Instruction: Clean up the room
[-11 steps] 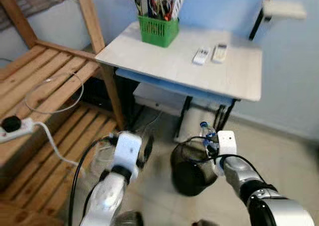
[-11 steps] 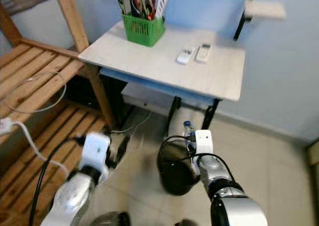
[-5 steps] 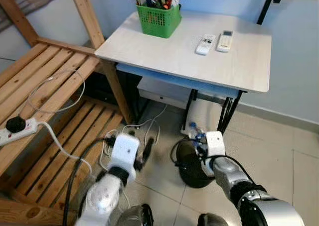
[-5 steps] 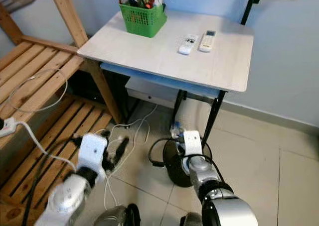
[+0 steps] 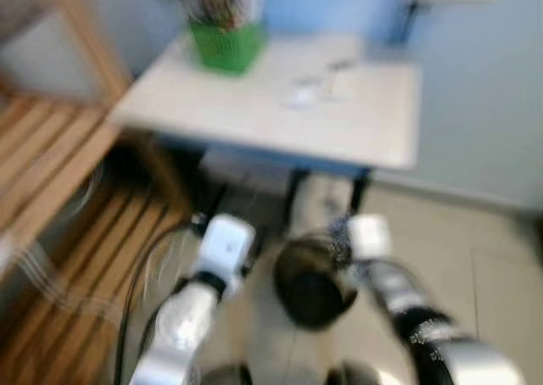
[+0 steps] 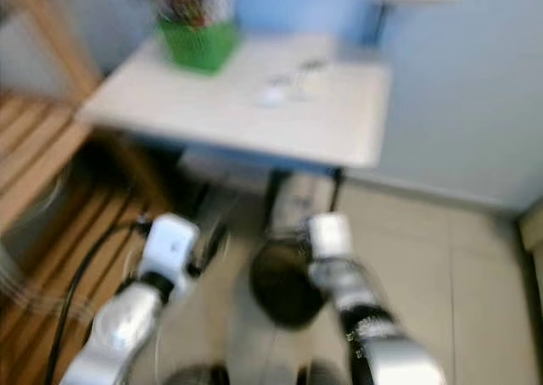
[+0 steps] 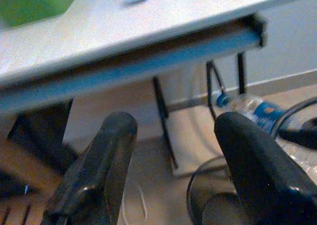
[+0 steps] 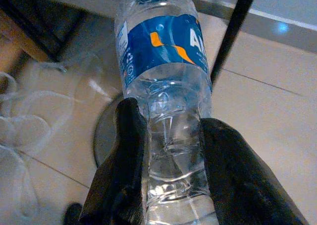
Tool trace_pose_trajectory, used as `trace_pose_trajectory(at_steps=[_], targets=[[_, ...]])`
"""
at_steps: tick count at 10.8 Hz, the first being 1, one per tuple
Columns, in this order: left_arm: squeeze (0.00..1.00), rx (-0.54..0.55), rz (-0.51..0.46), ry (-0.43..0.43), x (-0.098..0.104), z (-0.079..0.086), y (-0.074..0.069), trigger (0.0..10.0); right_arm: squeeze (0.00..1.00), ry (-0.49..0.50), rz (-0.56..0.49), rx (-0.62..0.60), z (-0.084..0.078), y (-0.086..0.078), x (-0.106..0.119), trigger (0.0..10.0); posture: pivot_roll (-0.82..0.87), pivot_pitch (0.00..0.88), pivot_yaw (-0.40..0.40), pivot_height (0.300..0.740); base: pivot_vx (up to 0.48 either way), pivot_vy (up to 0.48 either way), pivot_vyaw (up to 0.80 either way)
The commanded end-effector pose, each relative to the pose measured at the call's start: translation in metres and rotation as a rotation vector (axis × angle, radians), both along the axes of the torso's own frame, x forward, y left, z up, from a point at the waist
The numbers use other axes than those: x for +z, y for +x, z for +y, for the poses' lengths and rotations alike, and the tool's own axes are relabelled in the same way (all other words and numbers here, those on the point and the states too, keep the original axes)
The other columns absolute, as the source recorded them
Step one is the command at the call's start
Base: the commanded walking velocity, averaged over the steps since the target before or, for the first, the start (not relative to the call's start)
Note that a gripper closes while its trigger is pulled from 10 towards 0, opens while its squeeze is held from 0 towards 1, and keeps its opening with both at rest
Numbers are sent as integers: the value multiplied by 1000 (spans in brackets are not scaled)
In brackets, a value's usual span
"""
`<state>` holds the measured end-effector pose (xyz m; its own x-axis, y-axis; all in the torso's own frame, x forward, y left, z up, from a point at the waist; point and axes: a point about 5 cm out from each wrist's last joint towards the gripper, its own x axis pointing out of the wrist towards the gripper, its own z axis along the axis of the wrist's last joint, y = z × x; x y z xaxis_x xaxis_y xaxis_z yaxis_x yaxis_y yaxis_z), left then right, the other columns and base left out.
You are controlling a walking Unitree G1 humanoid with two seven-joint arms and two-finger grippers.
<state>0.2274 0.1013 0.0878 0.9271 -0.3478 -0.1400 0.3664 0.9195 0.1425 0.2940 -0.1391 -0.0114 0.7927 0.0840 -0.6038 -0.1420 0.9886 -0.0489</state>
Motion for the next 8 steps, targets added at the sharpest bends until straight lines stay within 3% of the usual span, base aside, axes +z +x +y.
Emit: trace_pose_trajectory(at_steps=[1, 2, 6, 8], targets=[[0, -11, 0, -14, -1, -5, 1, 10000, 0, -22, -5, -22, -13, -2, -2, 10000, -47, 73, 115, 740, 0, 0, 0], [0, -15, -7, -14, 0, -5, 2, 10000, 0, -25, -3, -25, -14, -3, -2, 10000, -49, 63, 117, 740, 0, 0, 0], [0, -45, -32, -7, 3, -9, 8, 10000, 0, -26, -16, -28, -13, 0, 1, 10000, -49, 42, 133, 740, 0, -472, 0], [0, 1, -13, -44, 1, -4, 10, 10000, 0, -44, -17, 7, -7, 1, 2, 10000, -45, 51, 134, 740, 0, -448, 753]])
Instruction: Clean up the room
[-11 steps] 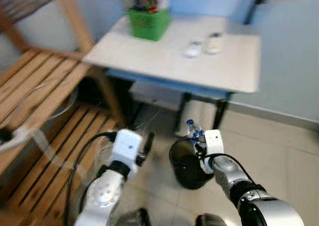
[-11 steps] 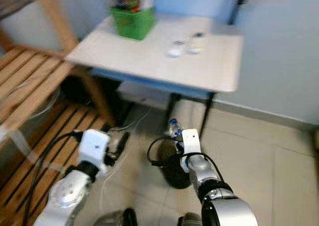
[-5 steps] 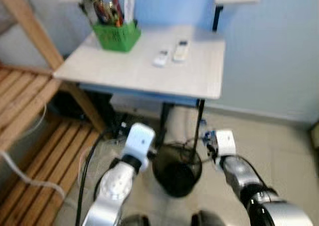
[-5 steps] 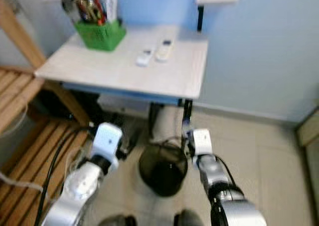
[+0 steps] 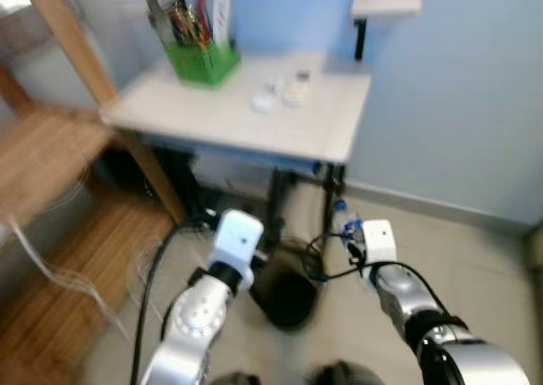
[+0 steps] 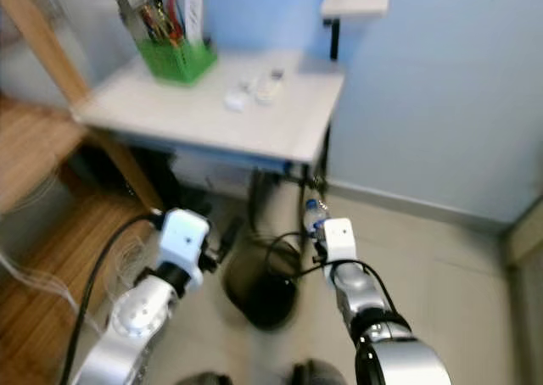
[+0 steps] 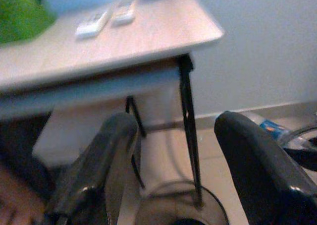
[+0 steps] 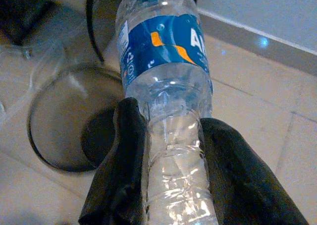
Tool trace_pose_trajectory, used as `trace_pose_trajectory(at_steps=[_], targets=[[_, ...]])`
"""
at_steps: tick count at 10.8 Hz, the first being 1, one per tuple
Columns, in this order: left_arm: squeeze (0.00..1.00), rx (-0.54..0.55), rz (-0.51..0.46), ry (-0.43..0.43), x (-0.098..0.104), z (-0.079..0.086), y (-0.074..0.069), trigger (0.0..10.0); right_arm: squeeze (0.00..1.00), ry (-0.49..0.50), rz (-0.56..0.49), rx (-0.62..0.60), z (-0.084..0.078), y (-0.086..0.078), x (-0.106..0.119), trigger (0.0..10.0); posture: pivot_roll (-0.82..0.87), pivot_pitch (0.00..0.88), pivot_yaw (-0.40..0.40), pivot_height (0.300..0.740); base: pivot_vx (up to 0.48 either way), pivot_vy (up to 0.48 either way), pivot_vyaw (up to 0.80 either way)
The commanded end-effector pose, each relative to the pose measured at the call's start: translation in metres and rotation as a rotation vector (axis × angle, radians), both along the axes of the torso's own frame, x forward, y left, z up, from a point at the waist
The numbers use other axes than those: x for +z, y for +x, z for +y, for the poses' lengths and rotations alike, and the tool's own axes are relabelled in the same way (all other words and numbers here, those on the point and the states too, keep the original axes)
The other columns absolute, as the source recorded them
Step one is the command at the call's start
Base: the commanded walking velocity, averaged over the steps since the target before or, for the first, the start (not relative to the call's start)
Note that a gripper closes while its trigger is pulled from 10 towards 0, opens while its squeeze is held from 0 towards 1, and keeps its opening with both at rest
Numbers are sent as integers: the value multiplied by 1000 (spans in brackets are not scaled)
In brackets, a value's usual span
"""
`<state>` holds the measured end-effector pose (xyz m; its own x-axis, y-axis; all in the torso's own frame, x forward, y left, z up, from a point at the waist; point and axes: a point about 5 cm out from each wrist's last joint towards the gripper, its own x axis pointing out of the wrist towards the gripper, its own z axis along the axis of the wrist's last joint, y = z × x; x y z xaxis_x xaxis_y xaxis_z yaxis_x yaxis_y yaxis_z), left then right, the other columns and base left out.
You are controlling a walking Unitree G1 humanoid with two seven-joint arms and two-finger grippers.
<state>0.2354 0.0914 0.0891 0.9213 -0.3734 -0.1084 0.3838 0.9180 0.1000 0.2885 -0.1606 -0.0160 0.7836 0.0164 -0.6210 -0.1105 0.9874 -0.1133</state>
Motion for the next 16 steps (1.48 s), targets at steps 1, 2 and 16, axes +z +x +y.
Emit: trace_pose_trajectory(at_steps=[1, 2, 16], targets=[[0, 39, 6, -2, 0, 8, 2, 10000, 0, 20, -36, 64, 18, 7, 7, 10000, -43, 59, 132, 740, 368, -307, 725], [0, 49, 6, -9, -1, 8, 1, 10000, 0, 20, -47, 86, 22, 10, 9, 10000, -38, 64, 128, 740, 0, 0, 725], [0, 37, 7, 12, -1, 0, -10, 10000, 0, -2, -45, 152, 37, 15, 14, 10000, 8, 116, 84, 740, 0, 0, 261]])
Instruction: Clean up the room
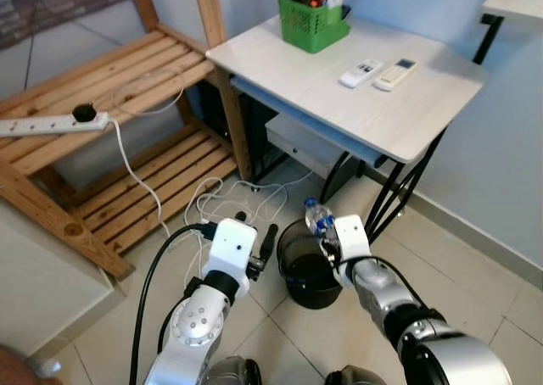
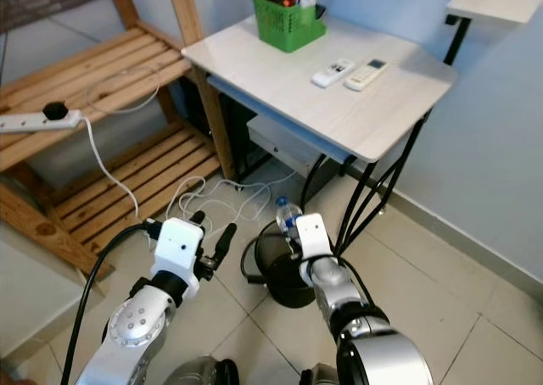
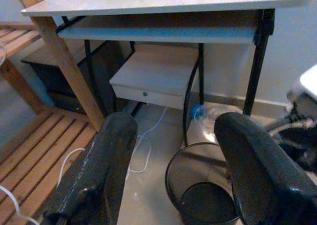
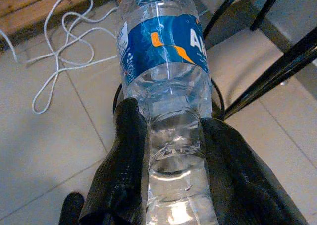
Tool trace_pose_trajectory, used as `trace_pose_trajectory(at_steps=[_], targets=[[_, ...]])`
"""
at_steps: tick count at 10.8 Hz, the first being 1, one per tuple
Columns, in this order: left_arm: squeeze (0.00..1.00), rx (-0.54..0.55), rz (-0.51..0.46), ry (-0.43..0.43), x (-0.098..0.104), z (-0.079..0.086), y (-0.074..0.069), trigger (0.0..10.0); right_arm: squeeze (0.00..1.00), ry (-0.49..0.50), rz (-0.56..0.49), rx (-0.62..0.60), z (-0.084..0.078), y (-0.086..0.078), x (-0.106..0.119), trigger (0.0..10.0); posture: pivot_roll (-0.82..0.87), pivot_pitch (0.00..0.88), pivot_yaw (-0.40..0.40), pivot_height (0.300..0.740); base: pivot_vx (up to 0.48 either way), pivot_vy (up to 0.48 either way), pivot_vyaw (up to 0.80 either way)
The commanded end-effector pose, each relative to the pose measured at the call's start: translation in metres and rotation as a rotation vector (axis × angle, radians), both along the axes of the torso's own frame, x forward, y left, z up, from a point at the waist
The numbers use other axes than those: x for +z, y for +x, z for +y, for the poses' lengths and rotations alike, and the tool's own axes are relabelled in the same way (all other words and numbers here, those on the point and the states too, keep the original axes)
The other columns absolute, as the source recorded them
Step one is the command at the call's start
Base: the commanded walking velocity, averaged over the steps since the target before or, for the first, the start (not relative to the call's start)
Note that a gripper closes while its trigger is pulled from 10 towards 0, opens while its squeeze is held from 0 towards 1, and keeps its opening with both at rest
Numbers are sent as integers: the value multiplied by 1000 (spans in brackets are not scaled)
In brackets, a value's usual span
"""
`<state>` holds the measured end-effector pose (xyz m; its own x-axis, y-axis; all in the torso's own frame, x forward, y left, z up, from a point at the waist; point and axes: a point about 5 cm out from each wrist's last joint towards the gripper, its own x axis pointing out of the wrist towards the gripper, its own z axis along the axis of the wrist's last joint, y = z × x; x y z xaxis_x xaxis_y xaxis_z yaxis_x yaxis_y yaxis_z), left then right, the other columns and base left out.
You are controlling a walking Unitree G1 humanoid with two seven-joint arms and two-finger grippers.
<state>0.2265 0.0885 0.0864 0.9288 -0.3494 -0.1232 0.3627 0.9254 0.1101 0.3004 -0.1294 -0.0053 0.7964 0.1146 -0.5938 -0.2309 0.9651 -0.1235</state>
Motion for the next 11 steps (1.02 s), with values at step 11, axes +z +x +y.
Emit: trace_pose_trajectory(at_steps=[11], targets=[[0, 34, 79, -28, 0, -13, -45, 10000, 0, 55, 13, -14, 26, 1, 2, 10000, 89, 257, 29, 740, 0, 0, 0]])
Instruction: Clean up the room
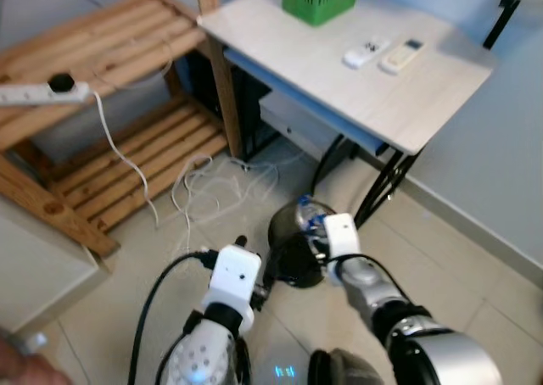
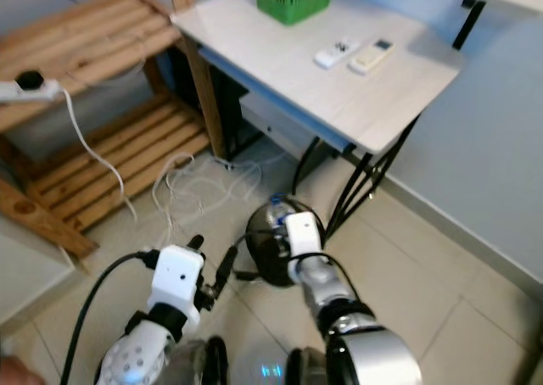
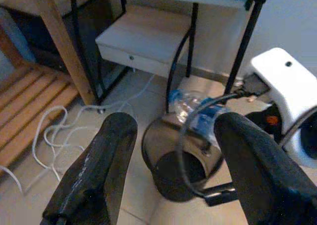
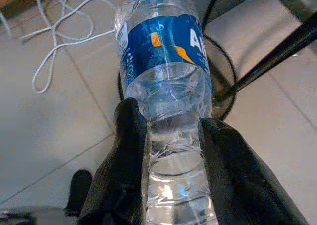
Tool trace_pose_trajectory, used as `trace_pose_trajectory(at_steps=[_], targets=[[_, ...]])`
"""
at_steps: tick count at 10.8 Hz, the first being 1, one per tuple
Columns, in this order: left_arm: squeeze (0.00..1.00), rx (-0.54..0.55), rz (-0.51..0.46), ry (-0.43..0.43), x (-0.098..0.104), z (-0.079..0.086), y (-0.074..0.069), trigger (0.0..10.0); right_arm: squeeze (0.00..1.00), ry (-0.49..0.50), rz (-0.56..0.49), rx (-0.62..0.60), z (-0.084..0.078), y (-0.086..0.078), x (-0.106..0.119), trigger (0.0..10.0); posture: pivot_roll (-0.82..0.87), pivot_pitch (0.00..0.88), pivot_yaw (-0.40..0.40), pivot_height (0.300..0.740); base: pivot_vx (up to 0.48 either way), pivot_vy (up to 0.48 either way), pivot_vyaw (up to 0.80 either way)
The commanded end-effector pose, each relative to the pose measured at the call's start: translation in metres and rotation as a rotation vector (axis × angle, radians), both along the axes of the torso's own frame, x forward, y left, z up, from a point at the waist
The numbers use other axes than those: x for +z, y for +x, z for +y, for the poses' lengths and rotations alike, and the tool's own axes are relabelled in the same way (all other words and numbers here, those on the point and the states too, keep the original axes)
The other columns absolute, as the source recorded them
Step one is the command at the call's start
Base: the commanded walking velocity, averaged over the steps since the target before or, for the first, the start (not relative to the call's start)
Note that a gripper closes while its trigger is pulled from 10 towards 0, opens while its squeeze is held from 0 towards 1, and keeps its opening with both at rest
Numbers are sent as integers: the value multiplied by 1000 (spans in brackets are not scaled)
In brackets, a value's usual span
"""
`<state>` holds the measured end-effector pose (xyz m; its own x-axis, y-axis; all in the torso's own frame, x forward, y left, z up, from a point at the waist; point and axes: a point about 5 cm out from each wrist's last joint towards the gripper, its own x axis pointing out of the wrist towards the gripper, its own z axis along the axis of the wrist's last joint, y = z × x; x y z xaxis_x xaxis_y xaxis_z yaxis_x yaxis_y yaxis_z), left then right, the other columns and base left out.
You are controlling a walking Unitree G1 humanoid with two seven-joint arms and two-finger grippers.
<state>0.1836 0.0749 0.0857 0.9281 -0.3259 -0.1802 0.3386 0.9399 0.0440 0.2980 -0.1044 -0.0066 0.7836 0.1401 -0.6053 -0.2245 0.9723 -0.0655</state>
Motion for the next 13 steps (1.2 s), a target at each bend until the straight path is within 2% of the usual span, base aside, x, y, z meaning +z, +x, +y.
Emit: trace_pose_trajectory(at_steps=[1, 5, 7, 11, 13], targets=[[0, 8, 11, 7, 1, -1, -4, 10000, 0, 12, -15, 9, 6, 5, 5, 10000, 89, 262, 23, 740, 0, 0, 0], [0, 37, 19, -12, 0, -10, -6, 10000, 0, 24, -50, 19, 14, 14, 16, 10000, 81, 268, -21, 740, 0, 0, 0], [0, 29, 19, -17, 0, -12, -7, 10000, 0, 29, -61, -34, 8, 18, 19, 10000, 71, 269, -18, 740, 0, 0, 0], [0, 37, 35, -51, 2, -25, -17, 10000, 0, 10, -82, -14, 11, 22, 25, 10000, 73, 306, -55, 740, 0, 0, 0], [0, -6, 38, -57, 4, -31, -22, 10000, 0, -15, -85, -60, 0, 26, 27, 10000, 73, 324, -41, 740, 0, 0, 0]])
